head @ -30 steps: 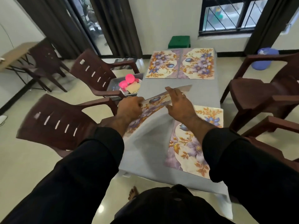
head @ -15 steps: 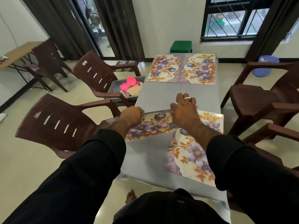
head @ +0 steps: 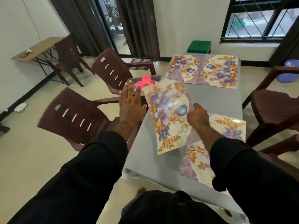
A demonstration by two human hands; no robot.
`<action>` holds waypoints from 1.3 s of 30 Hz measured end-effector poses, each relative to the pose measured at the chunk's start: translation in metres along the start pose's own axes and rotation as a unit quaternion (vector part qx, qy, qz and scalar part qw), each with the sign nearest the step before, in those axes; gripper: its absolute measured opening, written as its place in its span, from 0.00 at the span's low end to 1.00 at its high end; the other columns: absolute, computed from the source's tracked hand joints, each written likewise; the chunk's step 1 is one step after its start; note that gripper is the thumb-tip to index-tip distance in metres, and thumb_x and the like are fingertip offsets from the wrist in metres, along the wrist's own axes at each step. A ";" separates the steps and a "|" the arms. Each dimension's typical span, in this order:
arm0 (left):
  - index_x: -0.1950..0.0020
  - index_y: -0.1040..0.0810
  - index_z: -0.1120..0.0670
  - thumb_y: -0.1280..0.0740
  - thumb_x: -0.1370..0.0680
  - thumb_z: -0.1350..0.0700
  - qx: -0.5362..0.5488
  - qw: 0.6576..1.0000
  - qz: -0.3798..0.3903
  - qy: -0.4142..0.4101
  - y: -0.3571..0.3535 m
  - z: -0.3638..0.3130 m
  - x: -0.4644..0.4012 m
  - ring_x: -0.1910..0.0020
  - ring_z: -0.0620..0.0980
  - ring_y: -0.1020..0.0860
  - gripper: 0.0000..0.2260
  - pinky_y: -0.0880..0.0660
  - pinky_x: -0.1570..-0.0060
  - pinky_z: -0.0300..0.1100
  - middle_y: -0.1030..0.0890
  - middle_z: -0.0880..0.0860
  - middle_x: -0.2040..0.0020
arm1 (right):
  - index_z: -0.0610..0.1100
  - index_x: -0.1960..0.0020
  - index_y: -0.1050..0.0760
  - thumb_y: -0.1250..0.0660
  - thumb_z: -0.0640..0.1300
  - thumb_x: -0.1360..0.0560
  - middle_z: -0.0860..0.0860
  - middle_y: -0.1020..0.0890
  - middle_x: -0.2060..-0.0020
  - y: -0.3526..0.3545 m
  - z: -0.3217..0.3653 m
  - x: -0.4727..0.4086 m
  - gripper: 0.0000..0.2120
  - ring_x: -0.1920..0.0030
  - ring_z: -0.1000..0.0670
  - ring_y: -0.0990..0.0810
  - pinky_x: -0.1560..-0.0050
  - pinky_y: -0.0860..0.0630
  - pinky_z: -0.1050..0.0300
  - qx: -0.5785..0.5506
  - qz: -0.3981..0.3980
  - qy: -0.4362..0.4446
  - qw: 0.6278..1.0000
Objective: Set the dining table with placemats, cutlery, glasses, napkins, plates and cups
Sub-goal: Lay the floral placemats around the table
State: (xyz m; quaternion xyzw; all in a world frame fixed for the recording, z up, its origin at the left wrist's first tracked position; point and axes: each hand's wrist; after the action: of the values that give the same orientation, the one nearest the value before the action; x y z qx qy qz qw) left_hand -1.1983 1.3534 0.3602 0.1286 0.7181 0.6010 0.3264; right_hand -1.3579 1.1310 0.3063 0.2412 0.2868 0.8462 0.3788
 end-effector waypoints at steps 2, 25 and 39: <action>0.15 0.42 0.51 0.29 0.21 0.43 0.011 0.998 0.059 0.021 -0.015 0.017 0.007 0.14 0.62 0.48 0.39 0.43 0.19 0.65 0.48 0.59 0.13 | 0.44 0.35 0.26 0.35 0.48 0.18 0.42 0.19 0.41 -0.023 -0.015 -0.001 0.14 0.42 0.36 0.20 0.46 0.25 0.50 -0.051 0.023 -0.065 0.996; 0.18 0.36 0.51 0.25 0.23 0.37 0.174 0.867 0.458 -0.087 -0.182 0.117 0.017 0.23 0.60 0.30 0.39 0.31 0.23 0.58 0.30 0.57 0.21 | 0.39 0.27 0.29 0.24 0.55 0.23 0.41 0.22 0.30 -0.148 -0.096 0.025 0.32 0.33 0.39 0.22 0.43 0.29 0.55 0.043 0.072 -0.205 0.975; 0.14 0.44 0.48 0.33 0.21 0.34 0.023 0.888 0.452 -0.084 -0.181 0.062 0.124 0.20 0.60 0.37 0.41 0.32 0.25 0.59 0.41 0.54 0.15 | 0.44 0.27 0.26 0.28 0.48 0.24 0.41 0.25 0.33 -0.128 -0.136 0.094 0.27 0.35 0.37 0.23 0.36 0.24 0.45 0.192 0.115 -0.014 0.974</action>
State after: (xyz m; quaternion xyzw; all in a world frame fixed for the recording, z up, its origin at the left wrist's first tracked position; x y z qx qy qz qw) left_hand -1.2159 1.4292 0.1457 0.4965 0.5657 0.6540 0.0758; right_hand -1.4343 1.2338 0.1411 0.3524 0.4094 0.8097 0.2294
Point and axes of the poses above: each hand's wrist, its own x-axis away from the middle knuckle, its own y-axis out of the back of the hand, z = x × y
